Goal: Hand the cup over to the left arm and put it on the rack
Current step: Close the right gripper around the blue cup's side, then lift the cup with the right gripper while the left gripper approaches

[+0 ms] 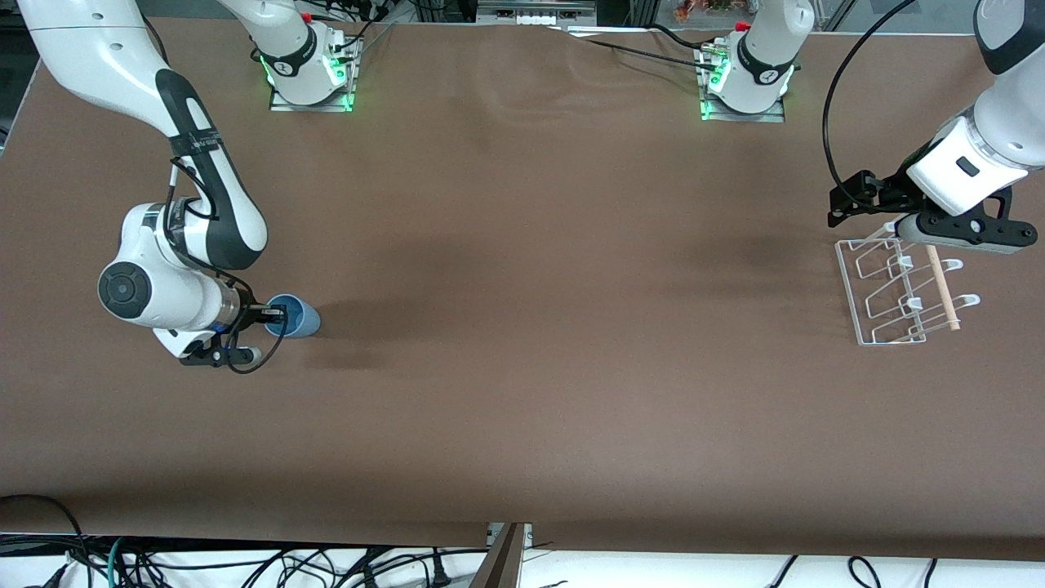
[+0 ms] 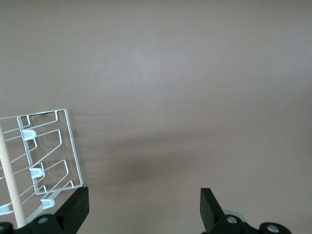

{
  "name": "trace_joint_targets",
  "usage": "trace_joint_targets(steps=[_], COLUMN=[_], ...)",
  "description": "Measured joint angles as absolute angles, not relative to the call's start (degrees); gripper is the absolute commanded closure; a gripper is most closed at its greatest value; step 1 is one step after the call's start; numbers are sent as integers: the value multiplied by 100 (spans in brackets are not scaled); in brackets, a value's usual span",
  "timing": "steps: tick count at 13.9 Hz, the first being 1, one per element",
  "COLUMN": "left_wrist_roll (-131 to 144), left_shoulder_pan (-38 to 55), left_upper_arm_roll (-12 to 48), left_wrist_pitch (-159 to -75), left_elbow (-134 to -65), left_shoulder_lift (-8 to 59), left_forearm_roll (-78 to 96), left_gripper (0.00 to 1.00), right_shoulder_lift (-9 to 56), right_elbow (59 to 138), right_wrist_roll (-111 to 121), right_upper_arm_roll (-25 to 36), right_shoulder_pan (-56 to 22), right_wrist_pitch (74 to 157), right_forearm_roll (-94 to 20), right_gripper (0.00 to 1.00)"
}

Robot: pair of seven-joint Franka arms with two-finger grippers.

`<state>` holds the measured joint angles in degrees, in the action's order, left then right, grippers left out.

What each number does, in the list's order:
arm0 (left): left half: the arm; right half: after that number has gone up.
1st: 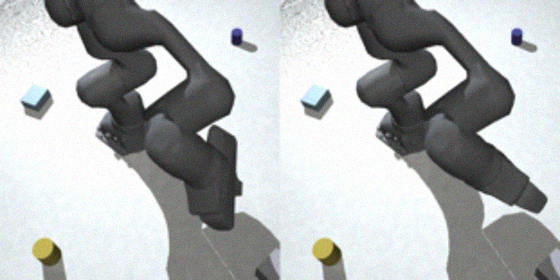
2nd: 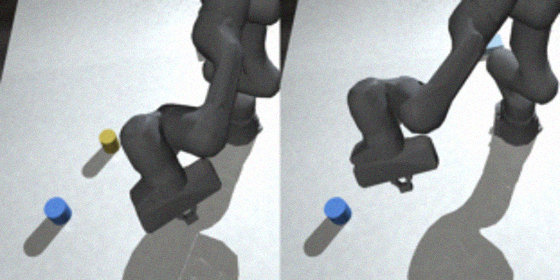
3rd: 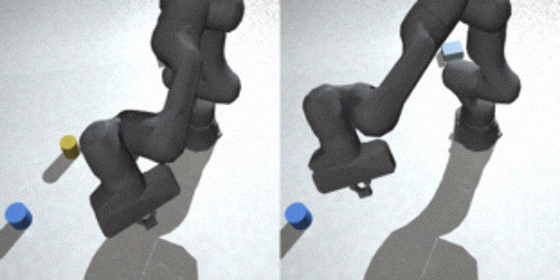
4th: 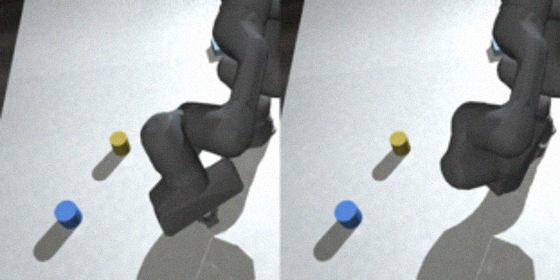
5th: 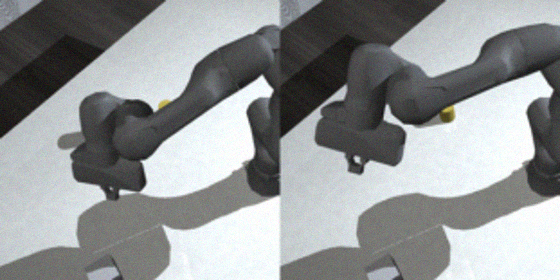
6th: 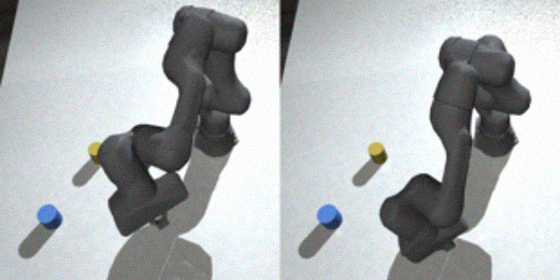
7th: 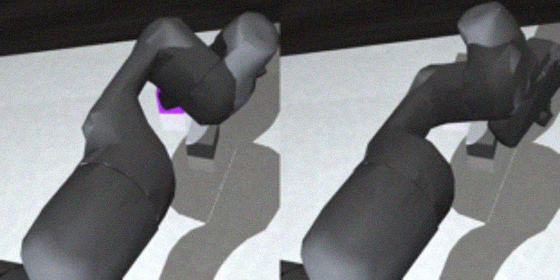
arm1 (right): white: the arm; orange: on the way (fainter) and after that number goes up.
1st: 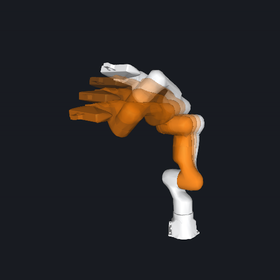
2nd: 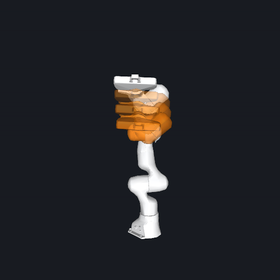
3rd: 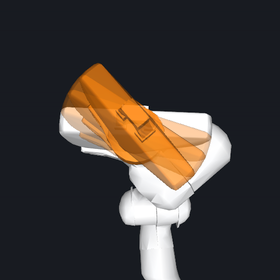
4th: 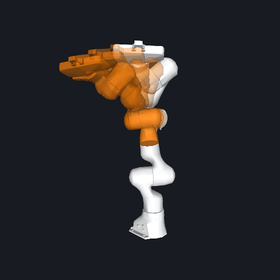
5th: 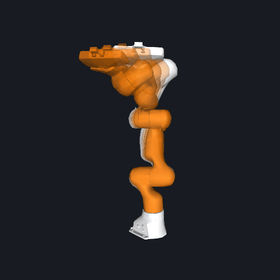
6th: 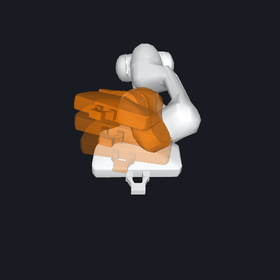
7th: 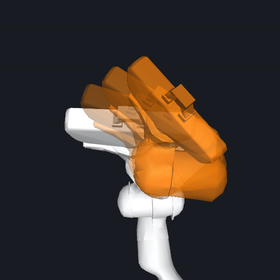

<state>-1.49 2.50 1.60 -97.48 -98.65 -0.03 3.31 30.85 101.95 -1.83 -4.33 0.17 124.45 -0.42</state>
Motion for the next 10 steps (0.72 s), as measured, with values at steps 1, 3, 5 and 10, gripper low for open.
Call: trace_joint_targets(steps=[1,3,5,10], left_wrist_roll=[-149,-149,-151,-151], left_shoulder_pan=[250,250,251,312], left_upper_arm_roll=[160,160,168,184], left_wrist_pitch=[-9748,-9748,-9748,-9689], left_elbow=[-9865,-9865,-9865,-9866], left_shoulder_lift=[-3,-3,6,115], left_forearm_roll=[331,331,331,331], left_gripper=[0,0,0,0], right_shoulder_lift=[3084,3080,3076,3164], right_elbow=[10141,9925,9666,9161], right_wrist_roll=[-183,-176,-194,-1462], right_upper_arm_roll=[-453,-612,-803,-899], right_shoulder_pan=[10,-13,-108,-905], right_wrist_pitch=[12456,12452,12408,12378], right_forearm_roll=[-80,-436,-894,-1718], right_gripper=[100,100,100,100])
